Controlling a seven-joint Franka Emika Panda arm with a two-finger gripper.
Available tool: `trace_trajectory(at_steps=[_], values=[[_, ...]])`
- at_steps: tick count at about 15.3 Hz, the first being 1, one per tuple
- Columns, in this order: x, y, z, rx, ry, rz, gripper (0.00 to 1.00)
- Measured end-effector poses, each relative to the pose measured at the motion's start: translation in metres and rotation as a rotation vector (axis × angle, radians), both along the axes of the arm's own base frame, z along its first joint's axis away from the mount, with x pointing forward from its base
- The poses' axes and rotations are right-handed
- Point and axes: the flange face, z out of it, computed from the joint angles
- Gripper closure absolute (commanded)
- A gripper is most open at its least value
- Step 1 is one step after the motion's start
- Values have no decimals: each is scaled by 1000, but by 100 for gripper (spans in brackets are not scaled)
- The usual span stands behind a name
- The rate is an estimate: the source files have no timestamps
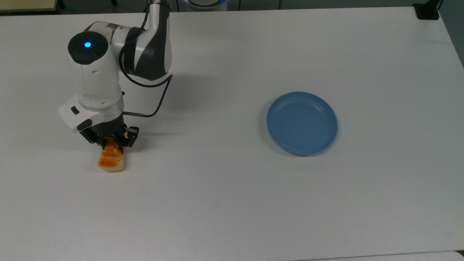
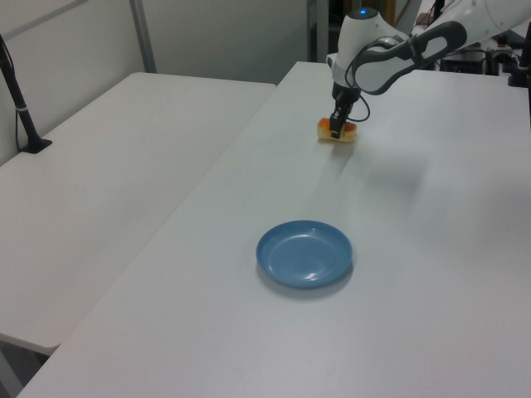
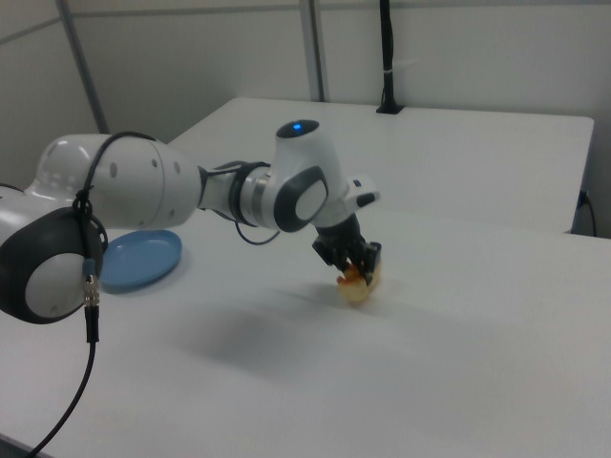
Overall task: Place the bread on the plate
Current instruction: 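Lift the bread roll and carry it over the blue plate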
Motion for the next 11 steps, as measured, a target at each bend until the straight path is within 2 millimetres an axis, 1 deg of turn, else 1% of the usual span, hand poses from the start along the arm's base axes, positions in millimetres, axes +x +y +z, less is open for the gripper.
trace_trajectory(at_steps=[1, 2, 4, 6, 8, 9, 10, 11], values=[[4, 15, 9, 4, -16, 4, 60], [7, 34, 19, 9, -31, 8, 60], [10, 85, 38, 21, -31, 26, 59], [8, 146, 52, 32, -5, 52, 59], [0, 212, 57, 42, 13, 80, 59], [-5, 243, 56, 47, 18, 93, 60], [-15, 290, 51, 55, 27, 111, 60], [-22, 315, 46, 60, 33, 116, 60]])
